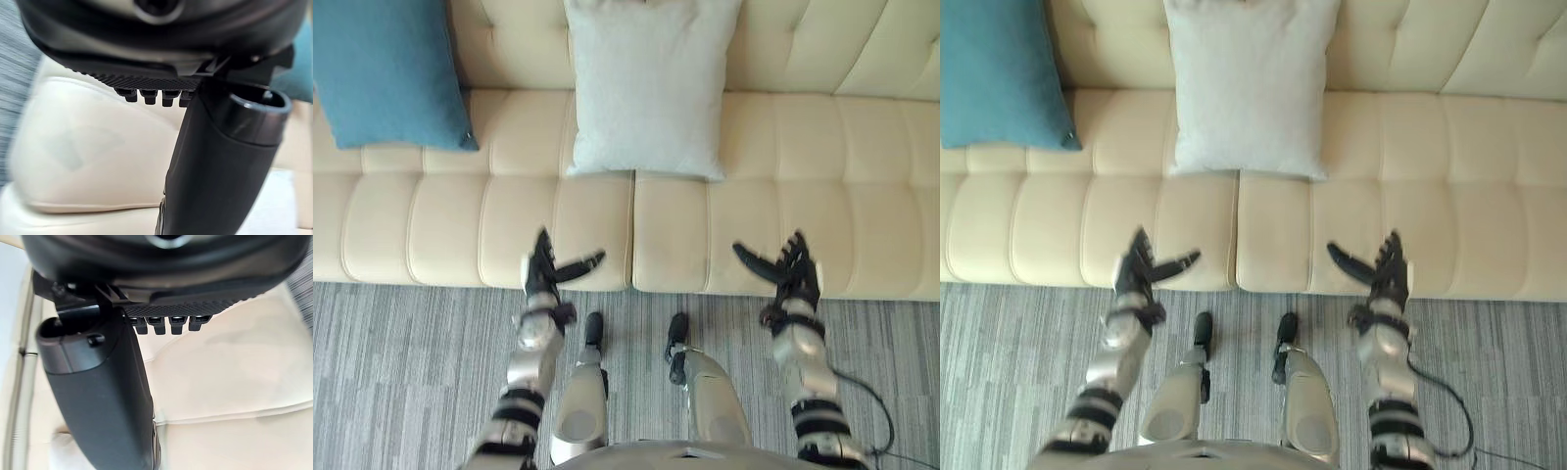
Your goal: Pick up cushions and gather them together orderly.
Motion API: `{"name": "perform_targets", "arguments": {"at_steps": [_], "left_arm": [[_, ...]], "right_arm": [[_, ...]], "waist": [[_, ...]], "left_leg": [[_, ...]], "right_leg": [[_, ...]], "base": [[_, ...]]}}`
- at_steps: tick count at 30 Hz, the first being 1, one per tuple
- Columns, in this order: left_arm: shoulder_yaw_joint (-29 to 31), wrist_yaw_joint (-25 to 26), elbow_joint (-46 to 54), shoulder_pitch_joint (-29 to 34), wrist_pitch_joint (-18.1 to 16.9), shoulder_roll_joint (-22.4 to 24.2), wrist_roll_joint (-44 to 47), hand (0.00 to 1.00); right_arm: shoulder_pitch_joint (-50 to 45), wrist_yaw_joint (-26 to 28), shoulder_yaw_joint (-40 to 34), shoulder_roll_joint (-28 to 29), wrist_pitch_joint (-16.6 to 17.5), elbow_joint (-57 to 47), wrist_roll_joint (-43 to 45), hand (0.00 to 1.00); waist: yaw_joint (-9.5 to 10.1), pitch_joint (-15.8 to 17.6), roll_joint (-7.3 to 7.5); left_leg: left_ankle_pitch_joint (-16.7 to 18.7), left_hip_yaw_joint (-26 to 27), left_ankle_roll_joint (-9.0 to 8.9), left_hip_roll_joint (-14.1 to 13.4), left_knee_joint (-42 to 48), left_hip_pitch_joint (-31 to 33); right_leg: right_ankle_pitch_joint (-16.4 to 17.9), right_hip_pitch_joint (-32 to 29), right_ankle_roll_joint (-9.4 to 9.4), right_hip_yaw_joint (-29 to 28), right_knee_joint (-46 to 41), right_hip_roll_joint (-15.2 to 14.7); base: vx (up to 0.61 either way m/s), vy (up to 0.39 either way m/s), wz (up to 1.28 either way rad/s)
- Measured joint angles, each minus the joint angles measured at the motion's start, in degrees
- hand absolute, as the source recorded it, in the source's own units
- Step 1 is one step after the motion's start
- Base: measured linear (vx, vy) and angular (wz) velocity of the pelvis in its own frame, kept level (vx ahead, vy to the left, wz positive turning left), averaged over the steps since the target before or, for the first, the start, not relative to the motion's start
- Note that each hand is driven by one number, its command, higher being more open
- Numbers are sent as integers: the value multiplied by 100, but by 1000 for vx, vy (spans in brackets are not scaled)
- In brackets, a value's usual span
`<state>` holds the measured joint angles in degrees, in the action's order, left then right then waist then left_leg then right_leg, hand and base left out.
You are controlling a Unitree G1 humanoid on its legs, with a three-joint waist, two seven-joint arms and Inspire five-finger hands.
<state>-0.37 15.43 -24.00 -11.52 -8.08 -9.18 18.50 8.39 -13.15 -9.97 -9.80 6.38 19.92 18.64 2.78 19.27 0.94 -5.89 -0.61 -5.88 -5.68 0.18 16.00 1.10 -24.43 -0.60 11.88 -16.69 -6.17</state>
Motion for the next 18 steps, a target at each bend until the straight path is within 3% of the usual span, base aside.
{"name": "perform_targets", "arguments": {"at_steps": [1, 3, 6, 8, 12, 18], "left_arm": [[-83, -212, -180, 524, 77, 201, -147, 100], [-95, -367, -453, 901, 102, 297, -245, 100], [88, -641, -1191, 1739, 112, 482, -478, 100], [258, -706, -1789, 1813, 113, 541, -581, 100], [654, -823, -2776, 1813, 149, 570, -1125, 100], [856, -842, -3126, 1819, 258, 591, -1443, 100]], "right_arm": [[-530, 79, -30, 222, -60, 7, -256, 100], [-959, 149, -5, 381, -107, 40, -528, 100], [-1760, 322, 9, 592, -111, 501, -1351, 100], [-1887, 327, -3, 589, -99, 933, -1624, 100], [-1891, 446, -15, 646, -123, 2177, -1933, 100], [-1906, 541, -97, 818, -251, 2940, -1977, 100]], "waist": [[-6, -37, 16], [-11, -241, 20], [-3, -958, -13], [-6, -1228, -52], [-22, -1450, -78], [-20, -1554, -34]], "left_leg": [[45, 17, -5, -2, 18, -146], [93, 41, -2, -15, 33, -242], [356, 168, 46, -67, 132, -563], [421, 208, 35, -74, 116, -711], [439, 215, 40, -78, -17, -1035], [447, 338, 51, -41, -100, -1289]], "right_leg": [[35, 149, -8, -4, 7, -2], [70, 255, -16, -14, 32, 11], [139, 685, -84, -67, 250, 59], [132, 878, -104, -77, 405, 81], [64, 1296, -204, -74, 726, 109], [-132, 1563, -248, -186, 1031, 111]], "base": [[43, -22, -8], [39, -21, -8], [44, 5, -16], [32, 24, -10], [32, 34, -1], [63, 40, -10]]}}
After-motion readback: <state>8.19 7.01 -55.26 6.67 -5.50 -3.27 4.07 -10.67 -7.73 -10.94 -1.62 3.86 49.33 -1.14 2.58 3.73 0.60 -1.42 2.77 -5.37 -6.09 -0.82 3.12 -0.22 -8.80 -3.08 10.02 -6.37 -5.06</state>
